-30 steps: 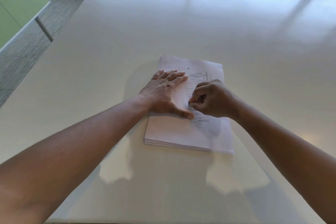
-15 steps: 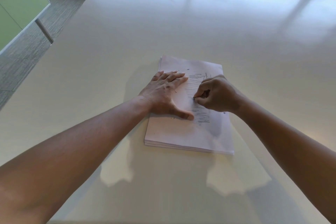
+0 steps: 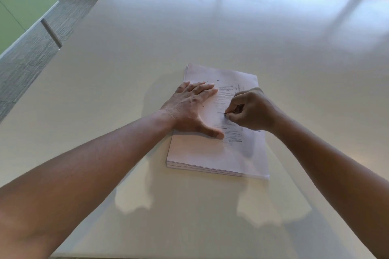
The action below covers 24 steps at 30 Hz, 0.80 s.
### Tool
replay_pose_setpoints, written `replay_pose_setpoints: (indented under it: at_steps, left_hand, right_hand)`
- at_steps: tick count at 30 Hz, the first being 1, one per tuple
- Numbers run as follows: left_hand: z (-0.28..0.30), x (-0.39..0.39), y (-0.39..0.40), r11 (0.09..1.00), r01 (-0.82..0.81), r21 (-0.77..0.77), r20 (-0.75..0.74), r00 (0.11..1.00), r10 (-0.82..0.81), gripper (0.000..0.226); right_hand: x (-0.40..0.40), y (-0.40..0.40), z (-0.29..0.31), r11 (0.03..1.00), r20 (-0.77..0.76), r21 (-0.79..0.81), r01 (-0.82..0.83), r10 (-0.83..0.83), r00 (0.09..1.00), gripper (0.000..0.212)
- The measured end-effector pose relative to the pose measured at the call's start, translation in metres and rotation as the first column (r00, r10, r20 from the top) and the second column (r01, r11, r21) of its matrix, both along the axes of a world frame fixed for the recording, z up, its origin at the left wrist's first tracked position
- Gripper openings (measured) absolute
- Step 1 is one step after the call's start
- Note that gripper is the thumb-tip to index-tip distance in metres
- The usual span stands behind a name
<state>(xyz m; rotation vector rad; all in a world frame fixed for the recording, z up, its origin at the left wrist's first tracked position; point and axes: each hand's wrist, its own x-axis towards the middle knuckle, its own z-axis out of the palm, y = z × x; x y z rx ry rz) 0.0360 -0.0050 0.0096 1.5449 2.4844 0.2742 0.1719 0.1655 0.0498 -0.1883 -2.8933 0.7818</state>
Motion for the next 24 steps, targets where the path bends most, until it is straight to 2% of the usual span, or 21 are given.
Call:
replay_pose_setpoints:
  at_steps: [3, 7, 11, 16, 20, 24]
  left_hand:
    - [0.000, 0.000, 0.000, 1.000, 0.000, -0.003, 0.001, 1.000, 0.000, 0.145]
    - [0.000, 0.000, 0.001, 1.000, 0.003, -0.004, 0.000, 1.000, -0.003, 0.146]
    - [-0.001, 0.000, 0.000, 1.000, -0.002, -0.001, 0.005, 1.000, 0.002, 0.144]
    - [0.001, 0.000, 0.001, 1.000, -0.005, -0.004, 0.006, 1.000, 0.005, 0.145]
    - [0.000, 0.000, 0.000, 1.000, -0.001, -0.006, 0.007, 1.000, 0.001, 0.144]
    - [0.000, 0.000, 0.001, 1.000, -0.004, -0.005, 0.013, 1.000, 0.004, 0.146]
  right_hand:
    - [0.000, -0.009, -0.001, 0.999, 0.021, -0.014, -0.039, 0.040, 0.999, 0.007]
    - [-0.001, 0.005, 0.001, 0.994, 0.051, -0.062, 0.089, -0.086, 0.995, 0.008]
    - [0.000, -0.012, -0.003, 0.998, 0.041, -0.063, 0.018, -0.015, 0.999, 0.010]
    - [-0.001, 0.004, 0.001, 0.985, 0.049, -0.094, 0.144, -0.140, 0.989, 0.008]
    - [0.000, -0.009, -0.002, 0.994, 0.044, -0.095, 0.046, -0.042, 0.998, 0.010]
    - [-0.001, 0.004, 0.001, 0.990, 0.046, -0.098, 0.099, -0.095, 0.994, 0.010]
